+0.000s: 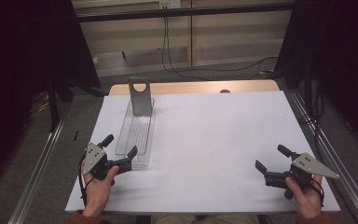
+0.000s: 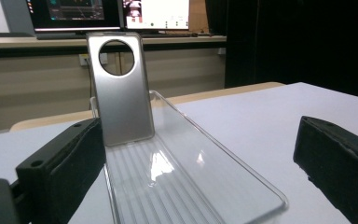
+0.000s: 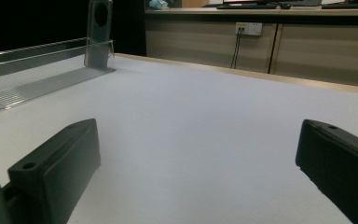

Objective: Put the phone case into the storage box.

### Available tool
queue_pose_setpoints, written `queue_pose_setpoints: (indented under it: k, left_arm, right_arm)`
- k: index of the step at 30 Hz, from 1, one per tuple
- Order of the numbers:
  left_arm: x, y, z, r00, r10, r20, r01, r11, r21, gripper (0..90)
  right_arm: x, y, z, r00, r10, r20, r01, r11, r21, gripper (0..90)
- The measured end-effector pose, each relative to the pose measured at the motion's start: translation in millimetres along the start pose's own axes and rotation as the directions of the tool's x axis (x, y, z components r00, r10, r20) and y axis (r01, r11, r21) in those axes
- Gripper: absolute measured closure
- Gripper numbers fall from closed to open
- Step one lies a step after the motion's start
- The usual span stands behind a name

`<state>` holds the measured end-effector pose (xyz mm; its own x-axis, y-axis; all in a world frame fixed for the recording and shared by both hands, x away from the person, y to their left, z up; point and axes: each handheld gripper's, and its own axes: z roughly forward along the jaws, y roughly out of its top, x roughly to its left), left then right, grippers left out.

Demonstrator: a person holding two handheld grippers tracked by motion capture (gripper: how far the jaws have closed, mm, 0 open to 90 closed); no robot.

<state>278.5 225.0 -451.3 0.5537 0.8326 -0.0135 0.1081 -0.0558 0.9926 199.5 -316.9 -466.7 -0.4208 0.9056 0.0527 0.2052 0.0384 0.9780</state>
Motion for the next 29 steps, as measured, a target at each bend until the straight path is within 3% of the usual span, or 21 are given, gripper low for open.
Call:
queue_pose_setpoints:
  k: [5, 8, 10, 11, 14, 16, 20, 22, 24, 29]
  left_arm:
    - [1.1, -3.4, -7.3, 1.0, -0.006, -0.002, 0.006, 0.9999, 0.016, 2.4]
    - [1.0, -5.2, -13.6, 0.9995, -0.017, -0.026, 0.017, 0.9998, 0.009, 2.4]
    - [0.7, -7.0, -19.0, 0.9978, 0.007, -0.066, -0.007, 0.9999, 0.01, 3.0]
    - [0.1, -8.6, -19.8, 0.9981, 0.009, -0.06, -0.008, 0.9997, 0.025, 3.0]
    - [1.4, -12.7, -22.5, 0.9981, -0.048, -0.04, 0.048, 0.9987, 0.018, 3.0]
    - [1.5, -13.6, -26.0, 0.9972, -0.041, -0.062, 0.043, 0.9987, 0.028, 3.0]
    - [-2.7, -15.9, -28.9, 0.9979, -0.032, -0.056, 0.034, 0.9988, 0.035, 2.9]
    - [-4.0, -15.0, -29.2, 0.9966, -0.057, -0.059, 0.059, 0.998, 0.021, 3.5]
    - [-3.6, -14.6, -29.2, 0.9969, -0.047, -0.064, 0.049, 0.9985, 0.025, 3.8]
    - [0.3, -13.6, -28.3, 0.9946, -0.082, -0.063, 0.083, 0.9965, 0.013, 2.8]
  right_arm:
    - [0.0, -0.1, -0.1, 1.0, 0.008, 0.003, -0.008, 1.0, 0.002, 0.0]
    - [0.3, 0.1, -0.5, 1.0, 0.0, 0.004, 0.0, 1.0, 0.0, 0.0]
    - [0.1, 0.0, -0.5, 1.0, 0.001, 0.005, -0.001, 1.0, 0.001, 0.0]
    - [-0.3, 0.0, -0.7, 1.0, -0.001, 0.005, 0.001, 1.0, 0.001, 0.0]
    - [0.3, 0.0, -0.6, 1.0, 0.003, 0.004, -0.003, 1.0, 0.002, 0.0]
    - [0.3, 0.1, -0.3, 1.0, -0.002, 0.003, 0.002, 1.0, 0.0, 0.0]
    - [0.0, -0.7, 1.5, 1.0, -0.008, 0.001, 0.008, 1.0, 0.01, 0.0]
    - [-0.4, -0.5, 2.0, 1.0, -0.004, -0.004, 0.004, 1.0, 0.009, 0.0]
    - [-0.3, -0.5, 2.7, 1.0, 0.001, -0.002, -0.001, 1.0, 0.007, 0.0]
    - [-0.1, 0.1, 2.0, 1.0, -0.005, -0.003, 0.006, 1.0, 0.007, 0.0]
